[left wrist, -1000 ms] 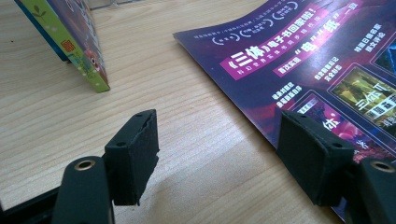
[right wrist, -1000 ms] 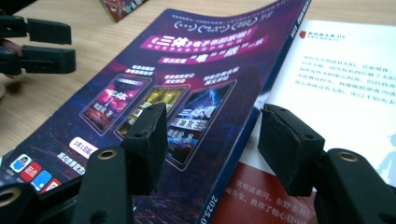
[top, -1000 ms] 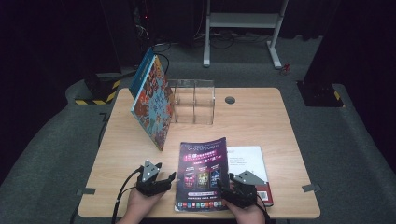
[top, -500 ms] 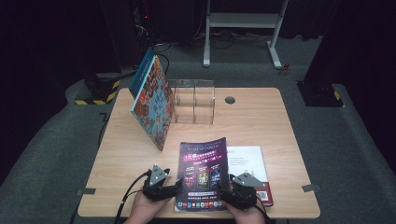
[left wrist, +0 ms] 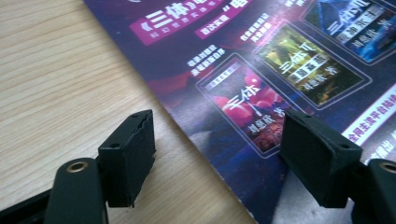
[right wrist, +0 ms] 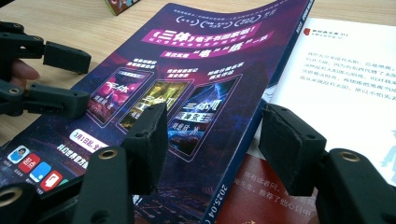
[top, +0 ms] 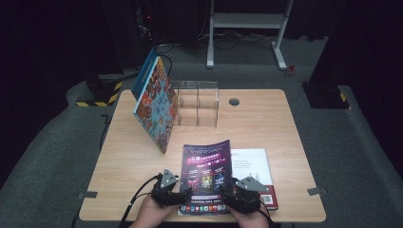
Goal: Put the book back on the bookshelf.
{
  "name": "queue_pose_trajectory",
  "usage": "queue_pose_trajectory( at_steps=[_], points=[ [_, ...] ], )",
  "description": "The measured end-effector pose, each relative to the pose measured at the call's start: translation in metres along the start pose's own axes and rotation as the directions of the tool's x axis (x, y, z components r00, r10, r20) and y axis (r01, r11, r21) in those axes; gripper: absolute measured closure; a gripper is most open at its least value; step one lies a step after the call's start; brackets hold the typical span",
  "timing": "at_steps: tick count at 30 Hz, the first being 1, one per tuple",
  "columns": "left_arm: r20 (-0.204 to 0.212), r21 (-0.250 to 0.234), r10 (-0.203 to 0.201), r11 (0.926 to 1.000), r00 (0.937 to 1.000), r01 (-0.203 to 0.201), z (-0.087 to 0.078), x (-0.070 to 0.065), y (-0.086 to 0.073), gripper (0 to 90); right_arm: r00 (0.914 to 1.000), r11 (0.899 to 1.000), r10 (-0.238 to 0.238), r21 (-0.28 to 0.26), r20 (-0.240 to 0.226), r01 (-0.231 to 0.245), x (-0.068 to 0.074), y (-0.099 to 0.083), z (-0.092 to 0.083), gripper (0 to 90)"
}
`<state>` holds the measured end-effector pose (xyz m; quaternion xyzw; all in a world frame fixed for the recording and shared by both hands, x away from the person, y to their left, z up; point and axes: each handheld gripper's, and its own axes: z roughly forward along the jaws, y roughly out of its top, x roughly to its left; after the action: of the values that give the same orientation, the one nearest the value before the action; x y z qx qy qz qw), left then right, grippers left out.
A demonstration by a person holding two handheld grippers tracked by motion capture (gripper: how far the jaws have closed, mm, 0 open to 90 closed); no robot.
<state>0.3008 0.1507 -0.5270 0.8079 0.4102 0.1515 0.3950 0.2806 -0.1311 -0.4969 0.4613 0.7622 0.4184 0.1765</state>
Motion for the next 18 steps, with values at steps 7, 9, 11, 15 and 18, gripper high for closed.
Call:
queue_pose_trajectory(
  at_steps=[7, 9, 11, 15, 18],
  points=[
    [0.03, -0.011, 0.014, 0.9998, 0.9994, -0.014, -0.0005, -0.0013, -0.0005, 34.1, 0.9998, 1.0, 0.012, -0.001, 0.016, -0.011, -0.0007, 0.0005, -0.0004, 52.9],
    [0.018, -0.014, 0.035, 0.9993, 0.9992, -0.035, -0.0011, -0.0015, -0.0004, 34.2, 0.9996, 1.0, 0.017, -0.002, 0.024, -0.017, -0.0007, 0.0005, -0.0006, 58.6],
    [0.002, -0.022, 0.043, 0.9988, 0.9991, -0.043, -0.0015, -0.0034, -0.0008, 34.7, 0.9994, 1.0, 0.013, 0.004, 0.031, -0.014, -0.001, 0.0006, -0.0012, 65.8],
    [-0.043, -0.032, 0.053, 0.998, 0.9976, -0.055, -0.0027, -0.0058, -0.0013, 35.3, 0.9999, 1.0, 0.005, 0.006, 0.014, -0.005, -0.0013, -0.0003, -0.0021, 69.8],
    [-0.037, -0.031, 0.033, 0.9989, 0.9988, -0.034, -0.0025, -0.004, -0.0013, 35.7, 0.9999, 1.0, -0.009, 0.001, 0.009, 0.009, -0.0014, -0.0005, -0.0025, 71.1]
  ],
)
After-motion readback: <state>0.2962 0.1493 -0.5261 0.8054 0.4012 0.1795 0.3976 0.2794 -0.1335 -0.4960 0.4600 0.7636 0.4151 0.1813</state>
